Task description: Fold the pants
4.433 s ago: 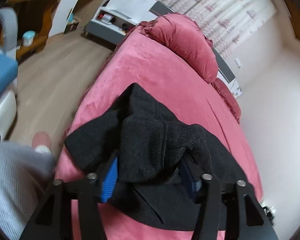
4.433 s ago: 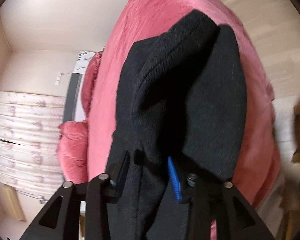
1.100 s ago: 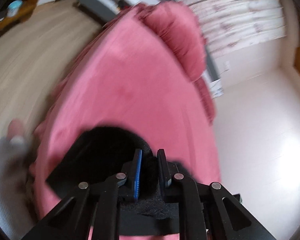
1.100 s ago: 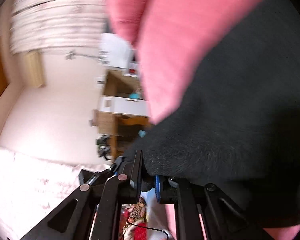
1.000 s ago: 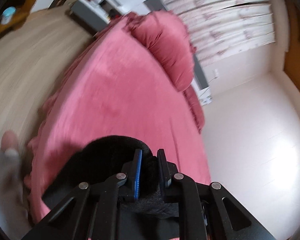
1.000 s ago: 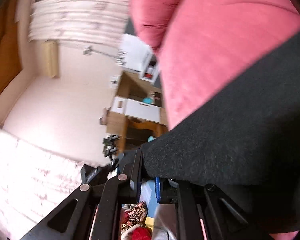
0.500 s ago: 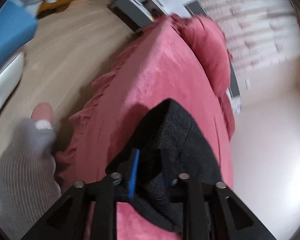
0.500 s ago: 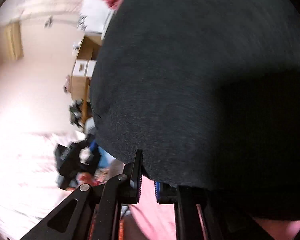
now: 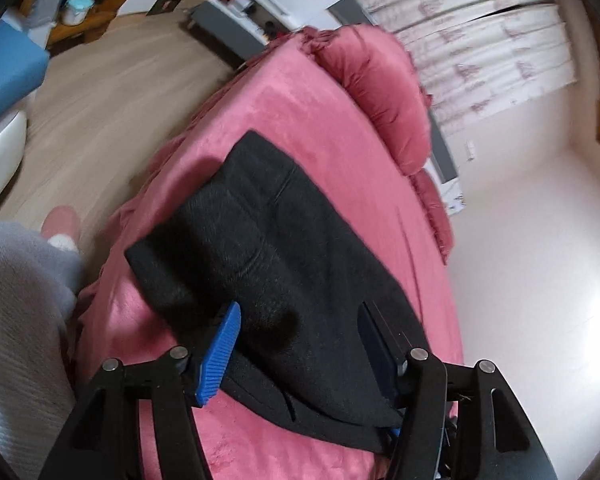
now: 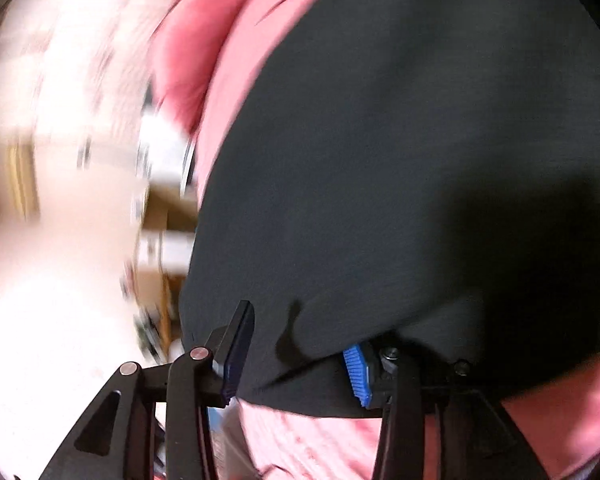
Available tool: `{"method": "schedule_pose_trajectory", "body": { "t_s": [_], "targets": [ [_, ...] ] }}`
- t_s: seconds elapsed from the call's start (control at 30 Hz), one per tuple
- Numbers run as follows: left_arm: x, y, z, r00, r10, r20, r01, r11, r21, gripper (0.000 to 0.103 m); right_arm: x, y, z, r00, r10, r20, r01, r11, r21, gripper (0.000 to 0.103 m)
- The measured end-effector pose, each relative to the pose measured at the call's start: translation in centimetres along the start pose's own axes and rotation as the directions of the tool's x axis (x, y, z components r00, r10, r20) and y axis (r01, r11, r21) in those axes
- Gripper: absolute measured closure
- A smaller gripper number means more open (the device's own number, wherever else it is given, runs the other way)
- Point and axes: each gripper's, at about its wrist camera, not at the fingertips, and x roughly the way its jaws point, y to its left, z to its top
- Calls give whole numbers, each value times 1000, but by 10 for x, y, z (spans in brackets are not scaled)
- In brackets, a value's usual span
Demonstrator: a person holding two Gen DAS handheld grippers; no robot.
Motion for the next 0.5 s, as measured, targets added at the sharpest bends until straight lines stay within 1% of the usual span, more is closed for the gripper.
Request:
{"method": "schedule_pose_trajectory", "body": {
  "t_s": [0.03,0.07,0.13,0.17,0.2,0.23,0.27,0.3,0.33,0.37,0.4,0.43,0.47,0.5],
  "targets": [
    [5,1,0,1000,14,-5,-14,1000,-15,41,-11,-13,5,999,27,30,-29,997,66,60],
    [8,1,0,999,36,-9,-36,999,-19,41,-26,-30,11,995,63,76,-74,986,147,60],
    [12,1,-1,997,73,-11,-73,997,-23,41,-48,-52,18,984,84,157,-120,965,235,60],
    [16,2,-1,994,108,-17,-109,994,-24,43,-56,-59,22,977,90,192,-138,958,253,60],
    [19,3,-2,992,123,-26,-124,992,-27,46,-66,-65,26,968,95,231,-155,954,258,60],
    [24,3,-2,992,123,-34,-124,992,-31,61,-73,-69,32,964,90,251,-154,957,248,65],
    [27,3,-1,989,146,-39,-147,989,-33,83,-74,-69,36,965,87,247,-145,962,229,72],
    [28,7,-1,983,176,-49,-178,983,-38,87,-75,-66,42,972,61,228,-106,975,194,76],
    [29,12,1,984,169,-59,-172,983,-58,89,-76,-60,47,978,9,208,-41,987,152,89],
    [25,14,2,989,133,-60,-138,986,-92,93,-80,-54,53,980,-25,198,2,994,112,93],
    [22,13,4,992,111,-59,-117,988,-102,93,-85,-44,55,979,-36,202,23,997,68,95],
    [17,9,6,995,90,-53,-95,991,-100,94,-90,-36,54,978,-18,208,9,999,46,97],
    [7,2,8,997,66,-45,-69,994,-80,95,-102,-25,51,976,17,218,-21,1000,17,97],
    [1,-2,9,998,50,-41,-52,996,-66,95,-107,-12,43,973,29,227,-26,1000,-13,97]
  ]
}}
